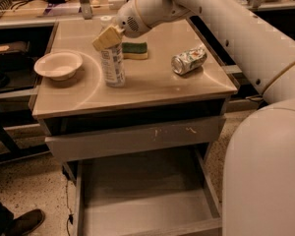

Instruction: Pick blue plastic bottle from middle drawer and place on counter

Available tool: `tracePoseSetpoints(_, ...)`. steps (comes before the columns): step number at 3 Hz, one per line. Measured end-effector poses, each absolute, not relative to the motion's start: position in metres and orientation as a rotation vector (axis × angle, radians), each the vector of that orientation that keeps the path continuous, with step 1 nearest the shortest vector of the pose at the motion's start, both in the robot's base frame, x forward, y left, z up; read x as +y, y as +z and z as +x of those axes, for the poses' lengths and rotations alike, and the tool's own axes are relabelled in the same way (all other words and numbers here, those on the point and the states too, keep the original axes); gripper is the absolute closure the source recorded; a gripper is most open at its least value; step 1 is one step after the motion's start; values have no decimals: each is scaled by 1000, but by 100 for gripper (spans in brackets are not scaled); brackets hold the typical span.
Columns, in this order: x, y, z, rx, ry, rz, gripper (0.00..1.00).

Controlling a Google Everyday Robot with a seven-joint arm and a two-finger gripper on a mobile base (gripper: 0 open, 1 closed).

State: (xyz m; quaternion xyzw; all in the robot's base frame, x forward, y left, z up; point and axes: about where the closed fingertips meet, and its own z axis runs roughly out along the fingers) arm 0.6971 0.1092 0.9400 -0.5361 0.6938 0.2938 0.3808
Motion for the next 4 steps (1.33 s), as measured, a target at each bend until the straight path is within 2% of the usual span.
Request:
tracePoseSetpoints(2,109,940,697,1771,750,-1369,16)
tracePoseSetpoints(3,109,940,697,1771,750,-1369,0)
tracePoseSetpoints(4,109,940,697,1771,750,-1369,0)
